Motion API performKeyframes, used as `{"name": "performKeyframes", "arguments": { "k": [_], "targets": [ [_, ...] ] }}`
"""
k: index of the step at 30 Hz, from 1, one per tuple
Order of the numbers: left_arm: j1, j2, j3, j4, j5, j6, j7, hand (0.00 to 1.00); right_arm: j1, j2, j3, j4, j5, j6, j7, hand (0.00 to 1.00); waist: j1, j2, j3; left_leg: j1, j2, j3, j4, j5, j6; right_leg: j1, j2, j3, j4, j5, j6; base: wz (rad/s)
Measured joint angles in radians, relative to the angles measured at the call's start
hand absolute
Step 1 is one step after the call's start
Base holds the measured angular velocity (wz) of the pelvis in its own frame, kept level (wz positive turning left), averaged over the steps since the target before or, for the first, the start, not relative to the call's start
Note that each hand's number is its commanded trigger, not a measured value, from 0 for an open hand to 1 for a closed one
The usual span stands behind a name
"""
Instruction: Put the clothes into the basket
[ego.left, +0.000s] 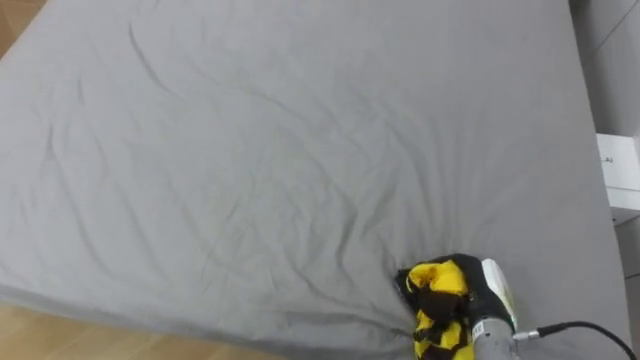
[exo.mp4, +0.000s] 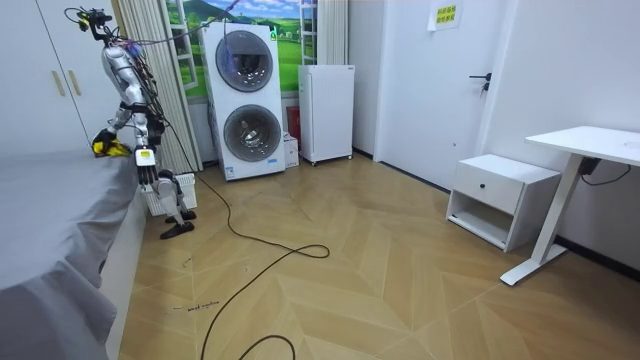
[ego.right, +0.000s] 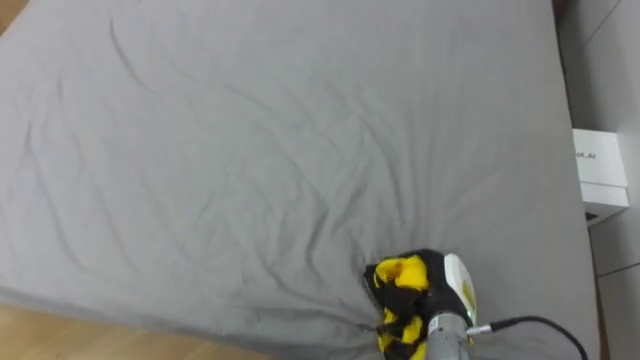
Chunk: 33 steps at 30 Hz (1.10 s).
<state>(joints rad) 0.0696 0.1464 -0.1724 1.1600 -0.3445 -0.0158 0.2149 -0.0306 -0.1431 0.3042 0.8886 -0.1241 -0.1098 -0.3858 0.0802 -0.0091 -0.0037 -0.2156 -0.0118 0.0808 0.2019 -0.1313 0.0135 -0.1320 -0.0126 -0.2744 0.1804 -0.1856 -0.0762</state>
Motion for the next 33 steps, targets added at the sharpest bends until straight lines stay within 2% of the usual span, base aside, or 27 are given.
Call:
{"name": "performKeyframes", "arguments": {
  "k": [4,5,7,11,15,16,18,23,26,28,32,33],
  "targets": [
    [0.001,-0.001,-0.009,0.001,0.000,-0.007,0.000,0.00,0.031,0.004,-0.014,-0.011,-0.003,0.002,0.020,1.00,-0.003,0.008,0.0049,-0.004,0.000,0.001,-0.001,0.001,0.001,-0.007,-0.001,0.003,0.003,0.000,0.001,-0.01],
    [0.001,-0.001,-0.009,0.001,0.000,-0.007,0.000,0.00,0.031,0.004,-0.015,-0.011,-0.003,0.003,0.020,1.00,-0.003,0.008,0.0050,-0.003,0.000,0.001,-0.002,0.001,0.001,-0.007,-0.001,0.003,0.003,0.000,0.001,0.00],
    [0.002,-0.002,-0.008,-0.001,0.003,-0.007,-0.002,0.00,0.037,0.000,-0.022,-0.064,-0.002,0.027,0.025,1.00,-0.003,0.008,0.0050,-0.004,0.000,0.004,-0.004,0.001,0.001,-0.011,-0.001,0.006,0.004,-0.001,0.001,-0.04],
    [0.004,-0.001,-0.006,-0.002,0.006,-0.006,-0.002,0.00,0.030,-0.001,-0.039,-0.136,-0.002,0.037,0.026,1.00,-0.002,0.008,0.0050,0.000,0.000,0.011,-0.006,0.001,0.001,-0.009,-0.001,0.013,0.004,0.000,0.001,-0.04],
    [0.004,-0.001,0.018,0.008,0.012,-0.005,-0.009,0.00,0.009,-0.007,-0.053,-0.154,0.001,0.038,0.026,1.00,0.004,0.008,0.0058,0.022,0.000,0.013,-0.015,0.001,0.001,0.005,0.000,0.025,0.004,0.000,0.003,-0.07],
    [0.011,-0.001,0.027,0.008,0.012,-0.004,-0.009,0.00,0.009,-0.011,-0.056,-0.164,0.002,0.038,0.022,1.00,0.004,0.010,0.0090,0.035,0.000,0.014,-0.021,0.001,0.001,0.015,0.000,0.024,0.004,0.000,0.003,-0.03],
    [0.017,0.002,0.038,0.007,0.012,-0.003,-0.009,0.00,0.009,-0.015,-0.063,-0.189,0.002,0.040,0.014,1.00,0.001,0.009,0.0100,0.041,0.001,0.014,-0.023,0.001,0.001,0.020,0.000,0.025,0.003,0.000,0.003,-0.02],
    [0.058,0.004,0.058,-0.011,0.025,0.001,-0.009,0.00,0.014,-0.049,-0.101,-0.342,0.002,0.048,-0.005,1.00,-0.015,0.003,0.0138,0.079,0.000,0.038,-0.035,0.001,0.002,0.041,0.000,0.056,0.002,0.000,0.006,-0.17],
    [0.082,0.009,0.076,-0.035,0.033,0.001,-0.010,0.00,0.013,-0.064,-0.139,-0.390,0.000,0.039,-0.009,1.00,-0.023,-0.010,0.0138,0.114,-0.001,0.054,-0.037,0.001,0.001,0.068,0.000,0.078,-0.012,-0.002,0.009,-0.18],
    [0.088,0.009,0.113,-0.045,0.071,0.001,-0.010,0.00,0.020,-0.067,-0.188,-0.391,0.002,0.040,-0.001,1.00,-0.039,-0.022,0.0170,0.142,-0.001,0.057,-0.039,0.000,0.001,0.095,-0.002,0.084,-0.013,-0.005,0.014,0.00],
    [0.101,0.011,0.131,-0.065,0.122,0.002,-0.010,0.00,0.026,-0.089,-0.238,-0.405,0.022,0.049,0.006,1.00,-0.061,-0.032,0.0126,0.163,-0.001,0.069,-0.046,0.000,0.001,0.107,-0.004,0.097,-0.011,-0.005,0.015,-0.16],
    [0.110,0.010,0.136,-0.084,0.123,0.011,-0.011,0.00,0.034,-0.092,-0.258,-0.420,0.022,0.062,0.008,1.00,-0.065,-0.035,0.0106,0.177,0.000,0.081,-0.052,0.000,0.001,0.114,-0.003,0.109,-0.012,-0.005,0.015,-0.25]
  ]
}}
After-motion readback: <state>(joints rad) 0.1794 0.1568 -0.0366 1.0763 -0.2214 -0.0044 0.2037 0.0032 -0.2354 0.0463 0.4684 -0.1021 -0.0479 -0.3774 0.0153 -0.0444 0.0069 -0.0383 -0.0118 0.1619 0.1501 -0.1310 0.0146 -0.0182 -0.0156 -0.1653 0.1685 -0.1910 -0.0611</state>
